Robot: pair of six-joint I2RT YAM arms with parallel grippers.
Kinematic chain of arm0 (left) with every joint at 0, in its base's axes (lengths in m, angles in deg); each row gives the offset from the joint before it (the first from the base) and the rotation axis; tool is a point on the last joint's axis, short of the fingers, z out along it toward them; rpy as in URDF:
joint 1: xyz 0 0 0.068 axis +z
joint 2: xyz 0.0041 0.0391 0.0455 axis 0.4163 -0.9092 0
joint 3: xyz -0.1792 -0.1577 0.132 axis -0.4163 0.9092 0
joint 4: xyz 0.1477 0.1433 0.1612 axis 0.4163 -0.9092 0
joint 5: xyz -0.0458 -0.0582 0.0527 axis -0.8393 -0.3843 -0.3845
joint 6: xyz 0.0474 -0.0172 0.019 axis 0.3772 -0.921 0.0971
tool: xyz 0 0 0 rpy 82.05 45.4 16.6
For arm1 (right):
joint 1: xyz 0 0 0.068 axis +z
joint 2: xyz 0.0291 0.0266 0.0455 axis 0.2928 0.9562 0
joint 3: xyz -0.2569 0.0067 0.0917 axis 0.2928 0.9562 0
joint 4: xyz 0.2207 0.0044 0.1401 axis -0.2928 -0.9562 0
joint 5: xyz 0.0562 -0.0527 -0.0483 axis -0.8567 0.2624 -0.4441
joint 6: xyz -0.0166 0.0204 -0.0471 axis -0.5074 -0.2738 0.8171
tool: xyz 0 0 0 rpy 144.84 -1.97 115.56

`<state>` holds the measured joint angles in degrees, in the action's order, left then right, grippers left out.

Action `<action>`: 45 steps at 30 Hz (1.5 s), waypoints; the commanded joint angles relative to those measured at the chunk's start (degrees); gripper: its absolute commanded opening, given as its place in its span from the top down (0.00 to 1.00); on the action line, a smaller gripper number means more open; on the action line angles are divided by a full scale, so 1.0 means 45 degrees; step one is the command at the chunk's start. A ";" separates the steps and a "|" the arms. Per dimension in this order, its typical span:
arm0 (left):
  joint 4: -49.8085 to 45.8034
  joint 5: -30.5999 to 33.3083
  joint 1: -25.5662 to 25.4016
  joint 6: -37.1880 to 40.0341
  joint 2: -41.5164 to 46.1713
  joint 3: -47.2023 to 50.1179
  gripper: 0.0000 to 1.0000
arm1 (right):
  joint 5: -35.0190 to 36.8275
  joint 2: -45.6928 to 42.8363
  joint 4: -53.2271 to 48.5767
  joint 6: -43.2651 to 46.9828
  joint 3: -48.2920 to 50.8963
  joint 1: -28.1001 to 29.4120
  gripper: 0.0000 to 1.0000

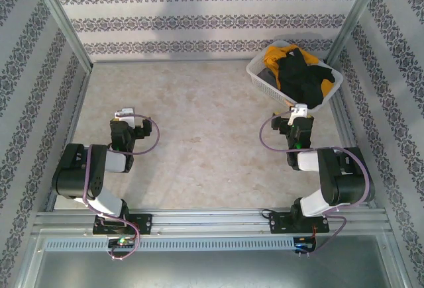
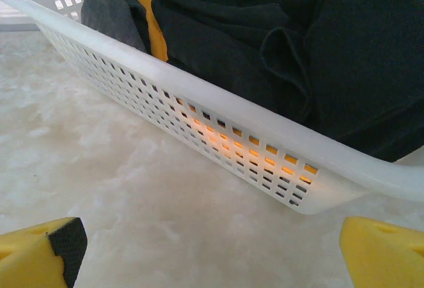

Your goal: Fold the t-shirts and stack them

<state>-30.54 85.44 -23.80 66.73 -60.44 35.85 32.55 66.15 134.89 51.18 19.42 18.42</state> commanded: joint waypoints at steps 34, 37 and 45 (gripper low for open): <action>-0.7563 0.5052 -0.1910 -0.1703 0.5391 -0.2398 0.00 | 0.2365 -0.4886 -0.7604 -0.2879 -0.2932 0.1369 0.02; -1.3030 0.4559 -0.1362 -0.6011 0.5958 -0.4691 0.00 | -0.0887 -0.5525 -0.7827 -0.5793 -0.3232 -0.0048 0.02; -1.4680 -0.0323 -0.1211 -0.7828 0.2936 -0.8600 0.00 | 0.0334 -0.0014 -1.4960 -0.5795 -1.1395 -0.0534 0.02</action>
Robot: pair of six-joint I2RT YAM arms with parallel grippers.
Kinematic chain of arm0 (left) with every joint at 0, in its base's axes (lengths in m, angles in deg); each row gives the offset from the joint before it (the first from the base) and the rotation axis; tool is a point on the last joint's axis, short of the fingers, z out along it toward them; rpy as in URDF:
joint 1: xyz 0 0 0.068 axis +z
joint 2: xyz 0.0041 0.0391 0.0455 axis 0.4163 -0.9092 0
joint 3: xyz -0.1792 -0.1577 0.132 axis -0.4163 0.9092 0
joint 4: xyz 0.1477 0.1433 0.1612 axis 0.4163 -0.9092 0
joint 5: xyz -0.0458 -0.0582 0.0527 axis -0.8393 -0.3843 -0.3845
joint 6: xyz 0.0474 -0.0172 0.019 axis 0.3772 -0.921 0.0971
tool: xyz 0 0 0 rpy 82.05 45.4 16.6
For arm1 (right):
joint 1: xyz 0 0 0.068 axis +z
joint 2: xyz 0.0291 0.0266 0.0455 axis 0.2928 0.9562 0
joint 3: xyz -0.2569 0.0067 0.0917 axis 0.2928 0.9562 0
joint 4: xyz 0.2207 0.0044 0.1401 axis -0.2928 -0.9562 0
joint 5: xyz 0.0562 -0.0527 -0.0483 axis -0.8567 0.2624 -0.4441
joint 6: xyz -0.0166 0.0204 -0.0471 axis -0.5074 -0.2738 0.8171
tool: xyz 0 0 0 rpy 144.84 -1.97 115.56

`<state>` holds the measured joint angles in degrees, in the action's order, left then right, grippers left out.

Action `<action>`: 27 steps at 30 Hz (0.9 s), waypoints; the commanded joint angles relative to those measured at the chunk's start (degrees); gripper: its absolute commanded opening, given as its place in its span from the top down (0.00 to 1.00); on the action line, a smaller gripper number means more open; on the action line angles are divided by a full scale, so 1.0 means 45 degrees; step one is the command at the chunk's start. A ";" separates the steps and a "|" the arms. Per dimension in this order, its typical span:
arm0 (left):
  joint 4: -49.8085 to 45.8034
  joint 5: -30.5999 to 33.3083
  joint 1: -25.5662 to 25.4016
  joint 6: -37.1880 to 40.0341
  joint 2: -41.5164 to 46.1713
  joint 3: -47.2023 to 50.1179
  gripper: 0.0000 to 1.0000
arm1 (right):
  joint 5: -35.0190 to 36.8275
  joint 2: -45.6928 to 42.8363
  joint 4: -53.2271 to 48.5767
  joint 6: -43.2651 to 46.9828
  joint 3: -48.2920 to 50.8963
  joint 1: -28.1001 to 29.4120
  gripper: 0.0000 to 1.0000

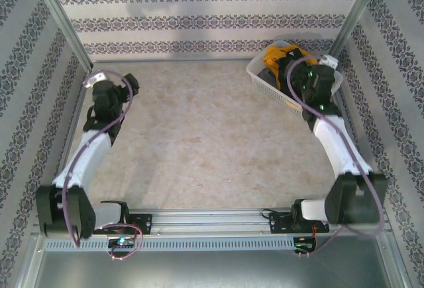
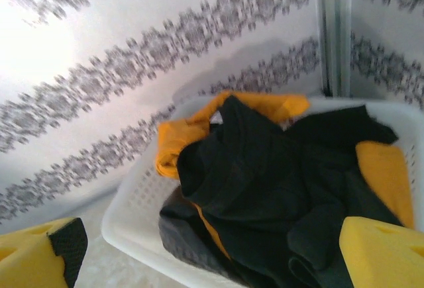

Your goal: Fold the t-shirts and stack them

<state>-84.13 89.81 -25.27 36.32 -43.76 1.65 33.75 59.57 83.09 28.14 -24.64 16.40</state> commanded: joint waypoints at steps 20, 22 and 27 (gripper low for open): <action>-0.3406 -0.2026 -0.3821 -0.1598 -0.0282 -0.1452 0.25 | -0.2061 1.1285 -0.6989 -0.1920 -1.1490 -0.0623 0.54; -0.3525 -0.1861 -0.3827 -0.1565 0.0093 -0.1303 0.30 | -0.1504 1.0185 -0.5336 -0.1955 -1.0186 -0.0564 0.96; -0.3628 -0.1778 -0.3823 -0.1534 0.0523 -0.1103 0.42 | 0.0438 0.6537 -0.2359 -0.1770 -0.7261 -0.0236 1.00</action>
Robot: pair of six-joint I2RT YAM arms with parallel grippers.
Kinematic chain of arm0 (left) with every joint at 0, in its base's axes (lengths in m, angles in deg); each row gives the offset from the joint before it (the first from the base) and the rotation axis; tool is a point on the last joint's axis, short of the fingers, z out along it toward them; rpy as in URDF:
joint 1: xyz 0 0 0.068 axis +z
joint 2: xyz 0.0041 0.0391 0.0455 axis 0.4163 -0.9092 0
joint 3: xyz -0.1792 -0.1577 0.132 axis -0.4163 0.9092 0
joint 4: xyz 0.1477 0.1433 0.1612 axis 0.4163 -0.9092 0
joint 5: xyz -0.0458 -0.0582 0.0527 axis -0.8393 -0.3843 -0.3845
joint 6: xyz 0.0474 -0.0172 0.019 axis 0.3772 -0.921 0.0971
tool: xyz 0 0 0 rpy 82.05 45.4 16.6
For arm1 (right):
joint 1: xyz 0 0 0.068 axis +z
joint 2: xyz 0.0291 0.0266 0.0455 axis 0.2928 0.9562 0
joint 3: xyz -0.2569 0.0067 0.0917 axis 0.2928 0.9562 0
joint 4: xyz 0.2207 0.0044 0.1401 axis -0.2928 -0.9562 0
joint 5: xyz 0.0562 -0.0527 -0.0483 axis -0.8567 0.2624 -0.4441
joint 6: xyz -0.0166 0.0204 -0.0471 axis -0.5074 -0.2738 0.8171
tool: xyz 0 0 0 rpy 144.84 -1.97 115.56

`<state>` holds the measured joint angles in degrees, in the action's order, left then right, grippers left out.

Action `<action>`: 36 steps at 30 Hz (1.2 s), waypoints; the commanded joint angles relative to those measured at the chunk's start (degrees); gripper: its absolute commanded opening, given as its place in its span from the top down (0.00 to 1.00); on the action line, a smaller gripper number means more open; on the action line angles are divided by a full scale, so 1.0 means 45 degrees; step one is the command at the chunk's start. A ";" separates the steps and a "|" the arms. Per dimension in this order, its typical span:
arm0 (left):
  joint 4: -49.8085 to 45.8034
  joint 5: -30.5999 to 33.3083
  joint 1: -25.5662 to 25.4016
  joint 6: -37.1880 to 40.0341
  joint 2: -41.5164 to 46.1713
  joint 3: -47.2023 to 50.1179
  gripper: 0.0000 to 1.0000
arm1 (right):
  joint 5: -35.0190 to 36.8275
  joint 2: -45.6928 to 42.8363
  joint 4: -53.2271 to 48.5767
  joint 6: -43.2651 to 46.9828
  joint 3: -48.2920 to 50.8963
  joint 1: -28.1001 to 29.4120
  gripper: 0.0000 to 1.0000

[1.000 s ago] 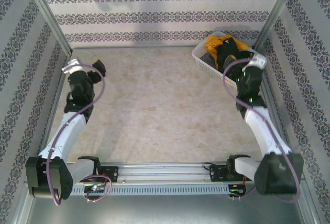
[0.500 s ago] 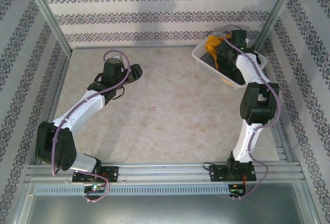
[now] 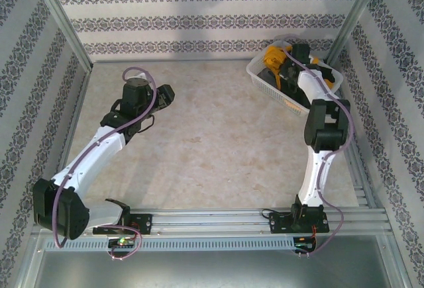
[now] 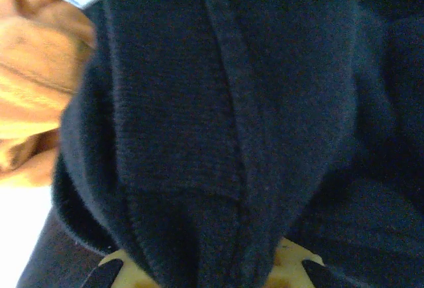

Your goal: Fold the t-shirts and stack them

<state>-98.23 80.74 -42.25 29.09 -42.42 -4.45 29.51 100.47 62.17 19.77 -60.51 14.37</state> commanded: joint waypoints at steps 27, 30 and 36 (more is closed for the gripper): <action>-0.4024 0.4719 0.0064 -0.0806 0.2475 0.0504 0.41 | 0.1227 -0.3545 0.2533 0.4158 -0.0936 1.1229 0.38; -0.4952 0.5195 0.0157 -0.1000 0.3697 0.0856 0.41 | -0.0357 -0.2626 0.2140 0.3680 -0.0747 1.1723 0.20; -0.6416 0.3877 0.0398 -0.1870 0.4899 0.1946 0.37 | -0.0745 -0.3864 0.2502 0.2577 0.1836 1.1190 0.18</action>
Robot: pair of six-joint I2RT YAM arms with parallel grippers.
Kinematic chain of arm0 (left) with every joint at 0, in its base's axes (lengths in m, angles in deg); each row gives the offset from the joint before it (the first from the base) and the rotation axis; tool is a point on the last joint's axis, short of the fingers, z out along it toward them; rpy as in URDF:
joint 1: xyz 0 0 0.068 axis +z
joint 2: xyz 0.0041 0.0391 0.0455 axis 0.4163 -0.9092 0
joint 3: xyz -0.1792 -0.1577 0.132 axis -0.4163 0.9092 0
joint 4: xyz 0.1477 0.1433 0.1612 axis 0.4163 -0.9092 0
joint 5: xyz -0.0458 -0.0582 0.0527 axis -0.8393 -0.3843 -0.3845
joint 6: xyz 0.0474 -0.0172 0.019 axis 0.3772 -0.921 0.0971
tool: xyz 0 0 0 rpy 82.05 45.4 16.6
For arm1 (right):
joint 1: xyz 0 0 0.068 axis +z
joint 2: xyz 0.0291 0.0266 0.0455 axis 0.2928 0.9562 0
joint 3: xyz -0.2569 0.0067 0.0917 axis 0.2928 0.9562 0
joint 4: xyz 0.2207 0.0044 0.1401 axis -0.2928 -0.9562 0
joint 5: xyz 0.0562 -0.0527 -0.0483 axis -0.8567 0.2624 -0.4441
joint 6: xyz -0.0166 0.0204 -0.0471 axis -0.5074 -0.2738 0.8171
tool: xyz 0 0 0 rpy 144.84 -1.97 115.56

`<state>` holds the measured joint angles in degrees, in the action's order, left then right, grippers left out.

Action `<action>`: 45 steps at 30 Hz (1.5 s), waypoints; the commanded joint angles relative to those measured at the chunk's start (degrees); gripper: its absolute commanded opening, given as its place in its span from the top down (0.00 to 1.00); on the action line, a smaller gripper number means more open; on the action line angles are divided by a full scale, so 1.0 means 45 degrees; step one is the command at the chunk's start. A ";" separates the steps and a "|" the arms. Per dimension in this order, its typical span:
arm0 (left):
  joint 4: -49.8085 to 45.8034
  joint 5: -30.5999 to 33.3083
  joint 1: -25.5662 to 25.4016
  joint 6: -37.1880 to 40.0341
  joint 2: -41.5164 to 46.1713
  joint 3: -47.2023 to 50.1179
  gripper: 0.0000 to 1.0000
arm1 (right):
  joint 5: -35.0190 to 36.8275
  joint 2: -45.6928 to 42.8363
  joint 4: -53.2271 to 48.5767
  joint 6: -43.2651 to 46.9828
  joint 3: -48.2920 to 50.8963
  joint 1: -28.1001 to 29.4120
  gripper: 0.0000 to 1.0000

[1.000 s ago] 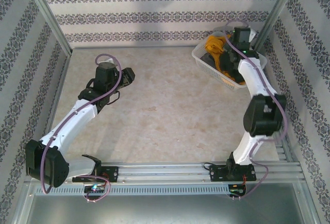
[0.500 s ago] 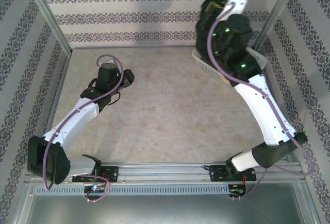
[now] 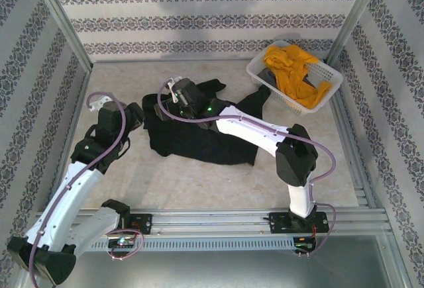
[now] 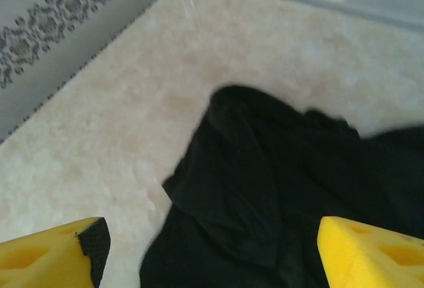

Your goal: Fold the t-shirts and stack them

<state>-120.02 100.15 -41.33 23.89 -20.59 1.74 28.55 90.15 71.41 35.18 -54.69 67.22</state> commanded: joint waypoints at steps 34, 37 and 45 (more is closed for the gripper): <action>-0.1543 -0.3395 0.0151 -0.2148 -1.2010 -0.5551 0.29 | -0.1119 -0.6441 -0.2339 -0.6371 1.1321 -0.6115 0.26; -0.2133 -0.3910 0.0119 -0.2365 -1.2958 -0.6112 0.33 | -0.1403 -0.6378 -0.2577 -0.6615 1.1288 -0.6101 0.26; -0.2547 -0.4222 -0.0001 -0.2442 -1.3969 -0.6325 0.39 | -0.1676 -0.5565 -0.2766 -0.7584 1.1334 -0.5550 0.27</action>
<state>-127.87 82.12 -40.72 12.89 -82.97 -25.41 22.10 63.16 60.68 3.70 -4.29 40.95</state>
